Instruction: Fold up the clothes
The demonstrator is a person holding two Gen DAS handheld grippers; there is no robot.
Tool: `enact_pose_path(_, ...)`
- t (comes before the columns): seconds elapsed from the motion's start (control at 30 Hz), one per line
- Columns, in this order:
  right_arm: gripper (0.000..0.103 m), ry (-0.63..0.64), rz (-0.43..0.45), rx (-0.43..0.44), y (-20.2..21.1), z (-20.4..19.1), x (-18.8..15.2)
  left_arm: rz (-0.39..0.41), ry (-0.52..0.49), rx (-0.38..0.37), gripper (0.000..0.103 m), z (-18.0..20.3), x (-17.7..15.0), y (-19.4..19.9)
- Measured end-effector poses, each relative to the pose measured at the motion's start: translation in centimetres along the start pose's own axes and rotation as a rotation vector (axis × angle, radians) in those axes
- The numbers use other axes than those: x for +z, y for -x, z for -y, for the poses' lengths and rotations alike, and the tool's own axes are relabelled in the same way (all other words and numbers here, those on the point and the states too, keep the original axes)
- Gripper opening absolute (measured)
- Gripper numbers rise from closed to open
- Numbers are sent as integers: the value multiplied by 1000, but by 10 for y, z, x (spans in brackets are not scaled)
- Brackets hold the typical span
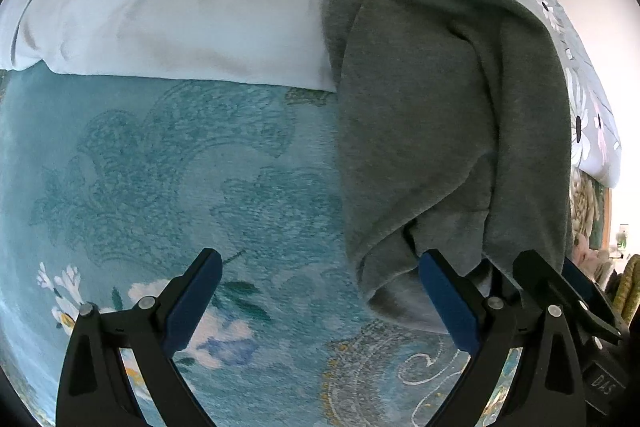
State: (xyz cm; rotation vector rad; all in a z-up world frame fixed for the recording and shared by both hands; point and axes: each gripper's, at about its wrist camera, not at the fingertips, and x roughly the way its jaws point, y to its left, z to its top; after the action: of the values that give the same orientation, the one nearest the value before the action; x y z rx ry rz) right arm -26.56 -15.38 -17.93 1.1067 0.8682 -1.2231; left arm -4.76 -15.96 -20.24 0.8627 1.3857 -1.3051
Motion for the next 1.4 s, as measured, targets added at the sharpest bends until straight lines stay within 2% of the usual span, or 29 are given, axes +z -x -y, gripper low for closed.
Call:
enact_pose_path(0.4, 103, -19, 1, 1, 1, 4, 1, 5, 19, 11, 99, -20, -35, 14)
enact_pose_path(0.57, 101, -26, -36, -27, -22, 7, 13, 1, 71, 30, 99, -46, -62, 31)
enact_pose_path(0.6, 96, -16, -55, -38, -28, 6, 16, -1, 78, 34, 99, -52, -69, 35)
enact_pose_path(0.67, 59, -57, -77, -27, -30, 11, 18, -1, 83, 56, 99, -66, -88, 48)
enact_pose_path(0.7, 52, -84, -87, -18, -30, 15, 19, -1, 83, 67, 99, -73, -97, 54)
enact_pose_path(0.73, 34, -112, -96, -9, -30, 19, 20, -4, 87, 75, 99, -76, -83, 55)
enact_pose_path(0.77, 18, -145, -91, 19, -23, 23, 20, -9, 92, 83, 99, -76, -50, 53)
enact_pose_path(0.83, 14, -224, -59, 110, 0, 35, 17, -11, 109, 97, 99, -73, -26, 54)
enact_pose_path(0.9, 13, -284, -2, 241, 35, 42, 8, -7, 139, 100, 99, -81, -9, 52)
enact_pose_path(1.0, 13, -293, 76, 411, 90, 34, -17, 7, 215, 89, 99, -101, -35, 93)
enact_pose_path(1.1, 13, -234, 87, 515, 138, 16, -53, 49, 303, 69, 99, -114, -54, 131)
enact_pose_path(1.23, 13, -114, 10, 569, 175, -29, -114, 105, 354, 62, 99, -128, -84, 176)
enact_pose_path(1.33, 13, -96, -78, 584, 183, -56, -153, 155, 378, 64, 99, -136, -113, 209)
enact_pose_path(1.4, 13, -46, -99, 574, 189, -77, -169, 190, 391, 58, 99, -142, -135, 228)
